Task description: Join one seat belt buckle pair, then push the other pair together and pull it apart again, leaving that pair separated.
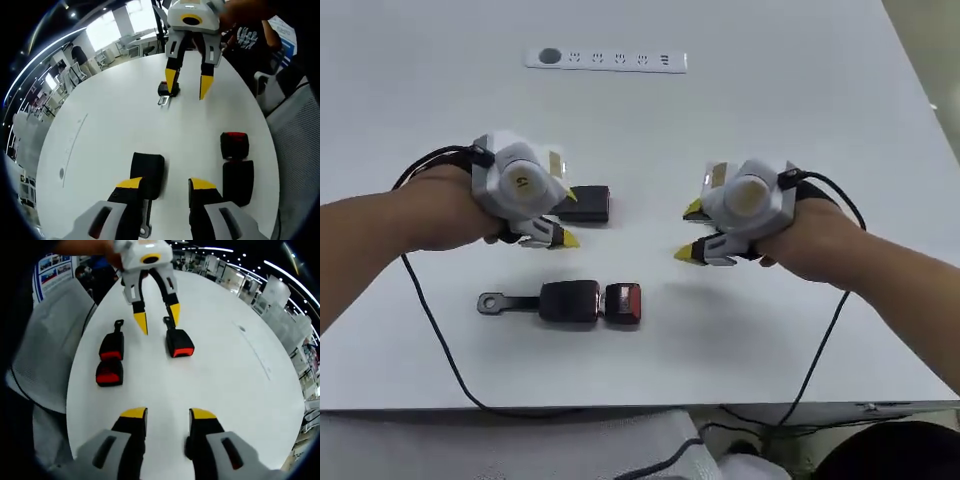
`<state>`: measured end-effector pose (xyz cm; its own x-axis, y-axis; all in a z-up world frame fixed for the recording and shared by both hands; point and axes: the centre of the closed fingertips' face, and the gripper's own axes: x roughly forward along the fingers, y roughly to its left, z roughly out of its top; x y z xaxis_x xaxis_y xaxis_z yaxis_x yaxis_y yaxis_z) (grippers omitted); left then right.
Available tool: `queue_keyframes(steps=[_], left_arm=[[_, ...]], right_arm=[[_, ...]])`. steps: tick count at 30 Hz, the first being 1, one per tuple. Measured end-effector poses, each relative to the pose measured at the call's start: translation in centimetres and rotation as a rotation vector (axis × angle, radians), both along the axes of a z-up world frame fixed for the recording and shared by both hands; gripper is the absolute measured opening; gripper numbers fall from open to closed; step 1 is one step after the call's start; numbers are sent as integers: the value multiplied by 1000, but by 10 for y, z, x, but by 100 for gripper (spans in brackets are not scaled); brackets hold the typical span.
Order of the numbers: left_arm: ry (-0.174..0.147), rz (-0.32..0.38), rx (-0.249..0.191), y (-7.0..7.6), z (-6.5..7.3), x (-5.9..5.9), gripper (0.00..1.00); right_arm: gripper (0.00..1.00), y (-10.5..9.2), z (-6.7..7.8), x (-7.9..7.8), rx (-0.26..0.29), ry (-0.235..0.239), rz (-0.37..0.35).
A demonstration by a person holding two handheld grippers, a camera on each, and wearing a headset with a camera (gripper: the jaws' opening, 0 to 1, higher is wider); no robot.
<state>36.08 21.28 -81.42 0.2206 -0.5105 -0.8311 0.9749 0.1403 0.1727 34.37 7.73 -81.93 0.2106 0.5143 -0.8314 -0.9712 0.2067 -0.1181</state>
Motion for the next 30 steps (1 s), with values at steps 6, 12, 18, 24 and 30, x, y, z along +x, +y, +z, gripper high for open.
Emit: queue_keyframes(steps=[6,12,18,24,30], left_arm=[[-4,25,-4,0,2,28,35],[27,36,7,5,-8,40,38],[54,1,68,15,-27,40,40],[66,-13,52,17,-33,45,39],[71,-69,80,16,-41,40,32]], right_arm=[[35,-26,-3,18,-11,1,2],[37,-49,-11,33,-42,11,-5],[37,-57,-23,36,-58,52,-4],[37,-59,-34,40,-85,61,17],[36,-61,-39,42,-69,97,13]])
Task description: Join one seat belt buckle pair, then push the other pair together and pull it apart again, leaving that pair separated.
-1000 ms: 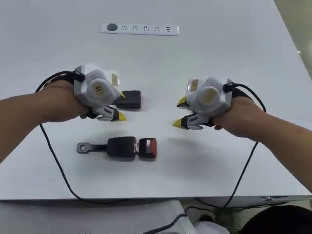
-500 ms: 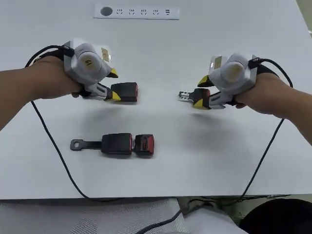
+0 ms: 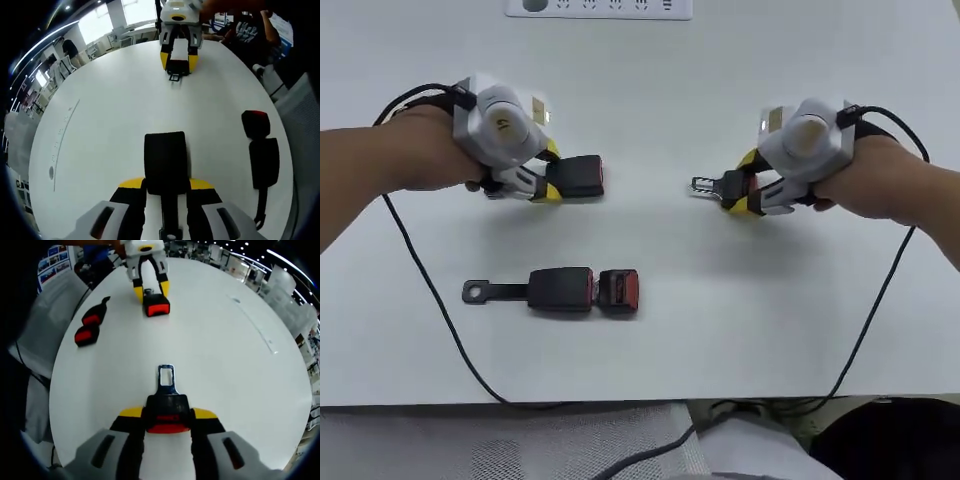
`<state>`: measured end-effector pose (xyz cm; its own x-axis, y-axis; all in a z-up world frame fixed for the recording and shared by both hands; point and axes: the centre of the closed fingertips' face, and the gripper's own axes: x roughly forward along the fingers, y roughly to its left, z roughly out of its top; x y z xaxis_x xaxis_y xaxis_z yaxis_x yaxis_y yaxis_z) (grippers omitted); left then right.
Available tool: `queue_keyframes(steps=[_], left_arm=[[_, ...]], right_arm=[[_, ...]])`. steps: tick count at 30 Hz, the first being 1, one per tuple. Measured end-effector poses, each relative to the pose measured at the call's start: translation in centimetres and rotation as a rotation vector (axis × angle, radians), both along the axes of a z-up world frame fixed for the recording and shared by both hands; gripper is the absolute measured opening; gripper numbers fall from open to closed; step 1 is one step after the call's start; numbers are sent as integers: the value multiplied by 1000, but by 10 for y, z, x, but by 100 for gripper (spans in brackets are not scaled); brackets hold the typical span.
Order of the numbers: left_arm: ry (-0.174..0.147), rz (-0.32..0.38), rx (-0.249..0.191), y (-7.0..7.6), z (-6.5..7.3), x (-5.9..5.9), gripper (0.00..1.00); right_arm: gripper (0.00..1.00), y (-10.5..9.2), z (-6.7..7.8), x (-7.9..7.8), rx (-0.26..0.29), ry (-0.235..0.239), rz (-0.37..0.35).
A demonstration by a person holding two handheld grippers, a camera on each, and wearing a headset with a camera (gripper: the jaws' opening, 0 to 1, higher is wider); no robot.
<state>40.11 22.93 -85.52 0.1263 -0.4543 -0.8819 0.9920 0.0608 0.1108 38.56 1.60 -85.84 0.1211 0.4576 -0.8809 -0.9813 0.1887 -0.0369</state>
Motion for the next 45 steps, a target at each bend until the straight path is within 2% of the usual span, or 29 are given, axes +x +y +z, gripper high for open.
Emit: queue_keyframes(steps=[4,11,17,21,25,31,43,45], left_arm=[[5,-11,-9,-1,0,1,32],[12,-7,-17,0,0,0,31],[2,-13,-5,0,-1,-1,31],[6,-18,9,0,-2,-2,30],[6,-34,28,-1,-2,-3,30],[10,-30,25,-2,-2,-3,30],[15,-47,37,-3,-2,-3,30],[15,-50,38,-3,-2,-3,30]], right_arm=[[35,-1,-2,1,14,20,25],[35,0,-2,0,12,19,50],[35,2,-3,-1,-24,20,26],[35,9,-3,-2,-45,4,52],[35,19,-1,3,-50,-19,45],[35,41,-1,5,-35,-34,58],[35,87,-1,7,15,-5,74],[35,97,-1,6,13,-10,95]])
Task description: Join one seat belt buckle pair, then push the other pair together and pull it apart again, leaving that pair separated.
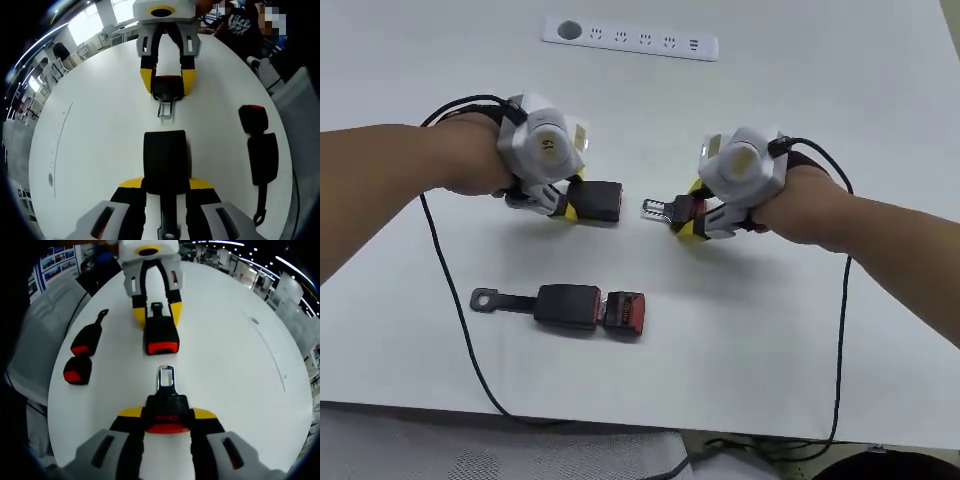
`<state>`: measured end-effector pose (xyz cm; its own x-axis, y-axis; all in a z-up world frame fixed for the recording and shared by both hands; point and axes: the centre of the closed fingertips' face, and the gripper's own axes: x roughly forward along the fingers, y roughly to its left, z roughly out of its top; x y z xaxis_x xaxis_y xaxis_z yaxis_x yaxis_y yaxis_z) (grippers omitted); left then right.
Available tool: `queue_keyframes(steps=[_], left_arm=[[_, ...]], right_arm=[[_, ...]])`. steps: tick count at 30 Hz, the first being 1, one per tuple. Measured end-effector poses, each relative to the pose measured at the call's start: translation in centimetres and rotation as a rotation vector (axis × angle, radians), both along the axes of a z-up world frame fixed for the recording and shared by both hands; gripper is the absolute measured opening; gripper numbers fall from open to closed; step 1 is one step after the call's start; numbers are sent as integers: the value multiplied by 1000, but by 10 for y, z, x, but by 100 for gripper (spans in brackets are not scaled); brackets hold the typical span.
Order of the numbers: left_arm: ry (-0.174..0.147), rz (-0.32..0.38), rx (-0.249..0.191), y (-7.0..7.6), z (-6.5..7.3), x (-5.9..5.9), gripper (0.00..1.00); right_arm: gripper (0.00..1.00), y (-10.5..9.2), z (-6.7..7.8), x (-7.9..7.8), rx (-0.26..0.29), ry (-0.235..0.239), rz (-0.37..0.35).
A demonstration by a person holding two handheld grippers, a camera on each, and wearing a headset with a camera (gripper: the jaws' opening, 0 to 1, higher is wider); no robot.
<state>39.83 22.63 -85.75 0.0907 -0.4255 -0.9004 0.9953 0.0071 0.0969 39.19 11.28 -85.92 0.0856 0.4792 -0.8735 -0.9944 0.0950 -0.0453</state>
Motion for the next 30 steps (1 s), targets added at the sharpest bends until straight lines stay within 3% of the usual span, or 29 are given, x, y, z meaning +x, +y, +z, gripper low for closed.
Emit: queue_keyframes(steps=[7,10,20,30], left_arm=[[2,-3,-2,1,0,-1,30],[-1,-2,8,1,1,-1,30],[4,-30,29,-2,1,-3,30],[15,-48,11,-3,1,-3,30]], right_arm=[[35,20,0,2,5,15,36],[35,21,0,1,-10,11,48],[35,34,1,2,14,-9,78],[33,36,0,3,31,1,76]])
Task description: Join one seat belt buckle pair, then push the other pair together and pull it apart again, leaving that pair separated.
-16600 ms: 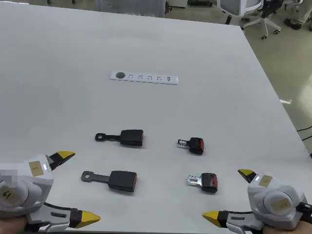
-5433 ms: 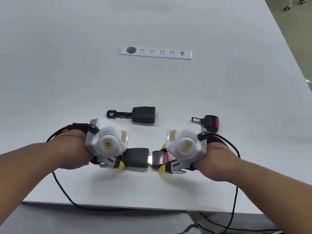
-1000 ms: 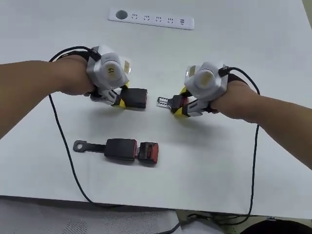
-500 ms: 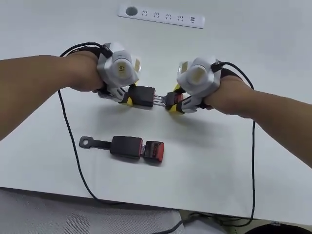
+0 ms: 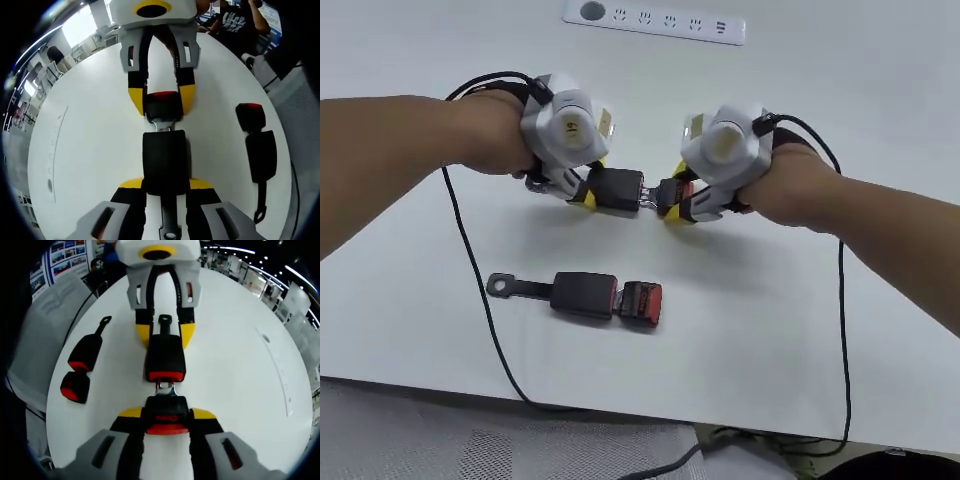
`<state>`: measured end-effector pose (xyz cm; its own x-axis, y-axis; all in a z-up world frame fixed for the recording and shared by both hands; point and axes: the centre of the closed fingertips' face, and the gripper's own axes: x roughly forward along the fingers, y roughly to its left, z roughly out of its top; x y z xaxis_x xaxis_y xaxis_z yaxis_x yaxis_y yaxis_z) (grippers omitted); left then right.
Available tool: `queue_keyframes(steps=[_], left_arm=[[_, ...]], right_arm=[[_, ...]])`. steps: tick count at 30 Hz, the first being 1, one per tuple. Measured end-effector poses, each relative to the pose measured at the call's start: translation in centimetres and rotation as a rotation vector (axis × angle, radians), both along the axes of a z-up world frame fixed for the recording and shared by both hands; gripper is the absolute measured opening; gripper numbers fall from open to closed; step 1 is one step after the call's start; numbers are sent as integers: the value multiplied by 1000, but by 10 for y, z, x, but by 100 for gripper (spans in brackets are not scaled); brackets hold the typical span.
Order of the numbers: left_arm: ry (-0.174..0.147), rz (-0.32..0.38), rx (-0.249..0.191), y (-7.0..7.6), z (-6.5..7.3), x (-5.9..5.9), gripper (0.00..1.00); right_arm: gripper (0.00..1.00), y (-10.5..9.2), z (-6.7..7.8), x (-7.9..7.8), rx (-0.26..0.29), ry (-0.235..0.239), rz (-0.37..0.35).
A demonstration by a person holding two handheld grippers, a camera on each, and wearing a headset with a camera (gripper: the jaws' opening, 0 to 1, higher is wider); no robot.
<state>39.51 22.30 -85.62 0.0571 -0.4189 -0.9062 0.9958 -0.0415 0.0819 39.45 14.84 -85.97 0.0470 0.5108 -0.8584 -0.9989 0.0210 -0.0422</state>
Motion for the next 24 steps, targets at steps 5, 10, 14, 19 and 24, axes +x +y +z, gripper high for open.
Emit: queue_keyframes(steps=[5,10,14,19,24], left_arm=[[-1,7,-5,0,0,0,30],[8,-8,5,0,0,0,30],[9,-4,11,0,0,0,30],[11,-3,12,0,-1,0,31],[13,-3,35,0,-4,3,31]], right_arm=[[33,2,0,1,-5,7,-4],[33,12,1,0,20,6,-3],[33,15,-1,1,3,4,-14],[33,14,-1,0,4,4,-13],[34,14,-1,-1,2,5,-14]])
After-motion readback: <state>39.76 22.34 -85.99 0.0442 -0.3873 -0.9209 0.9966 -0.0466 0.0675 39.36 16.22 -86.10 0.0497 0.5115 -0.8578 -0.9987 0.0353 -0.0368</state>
